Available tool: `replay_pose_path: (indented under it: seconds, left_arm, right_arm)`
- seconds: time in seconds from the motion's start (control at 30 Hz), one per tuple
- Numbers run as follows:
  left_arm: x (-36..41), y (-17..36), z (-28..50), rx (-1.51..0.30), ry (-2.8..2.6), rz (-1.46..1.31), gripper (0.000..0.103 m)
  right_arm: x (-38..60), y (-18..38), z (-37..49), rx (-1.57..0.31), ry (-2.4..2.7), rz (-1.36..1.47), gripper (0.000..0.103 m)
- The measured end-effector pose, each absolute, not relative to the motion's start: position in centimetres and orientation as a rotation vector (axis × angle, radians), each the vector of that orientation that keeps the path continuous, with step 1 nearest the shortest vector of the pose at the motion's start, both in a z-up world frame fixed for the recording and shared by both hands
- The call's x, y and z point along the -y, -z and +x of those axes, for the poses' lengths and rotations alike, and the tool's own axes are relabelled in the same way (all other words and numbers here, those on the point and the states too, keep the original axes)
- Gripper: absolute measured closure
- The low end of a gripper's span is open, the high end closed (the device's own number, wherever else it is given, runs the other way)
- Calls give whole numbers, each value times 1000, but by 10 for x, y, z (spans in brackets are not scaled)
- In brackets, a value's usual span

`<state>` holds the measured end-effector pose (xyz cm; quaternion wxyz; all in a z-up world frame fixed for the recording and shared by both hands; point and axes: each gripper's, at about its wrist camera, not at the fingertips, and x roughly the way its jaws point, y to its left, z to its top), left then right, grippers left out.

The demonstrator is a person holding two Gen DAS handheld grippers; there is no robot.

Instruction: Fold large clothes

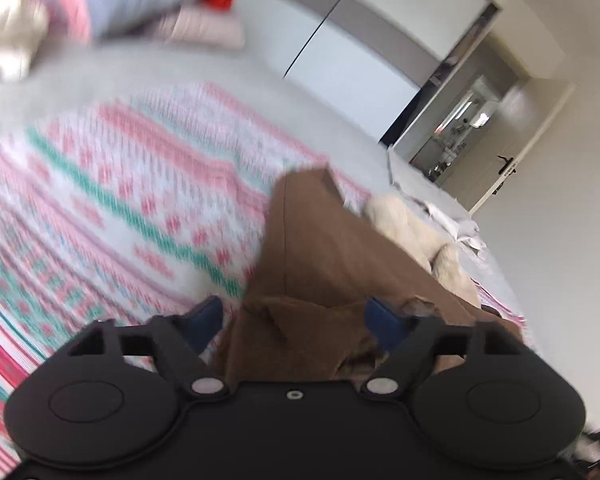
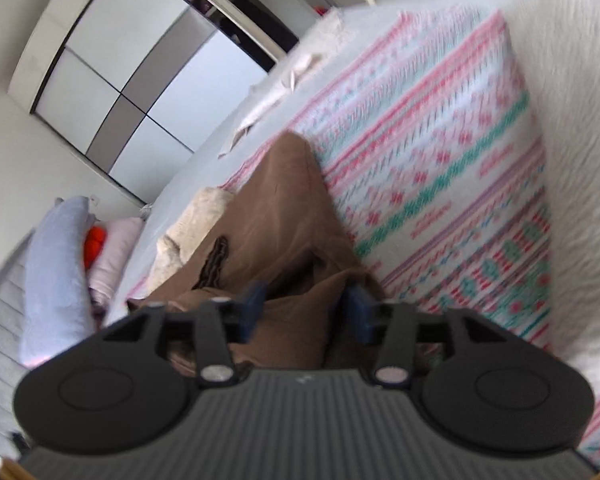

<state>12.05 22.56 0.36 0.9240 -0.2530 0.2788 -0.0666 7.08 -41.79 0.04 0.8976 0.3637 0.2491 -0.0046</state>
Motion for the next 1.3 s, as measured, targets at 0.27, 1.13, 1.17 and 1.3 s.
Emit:
replay_pose_path:
  seconds: [0.27, 1.13, 1.17, 1.3]
  left_arm:
    - [-207, -9, 111, -532, 143, -216, 18]
    - [-184, 22, 182, -594, 117, -453, 40]
    - [-184, 23, 186, -610, 127, -453, 40]
    - [-182, 28, 194, -649, 180, -460, 39]
  right_arm:
    - [395, -23, 52, -441, 16, 448, 20]
    - [427, 13, 129, -454, 47, 675, 27]
    - [420, 13, 131, -481, 51, 609, 27]
    - [393, 20, 141, -556, 96, 425, 26]
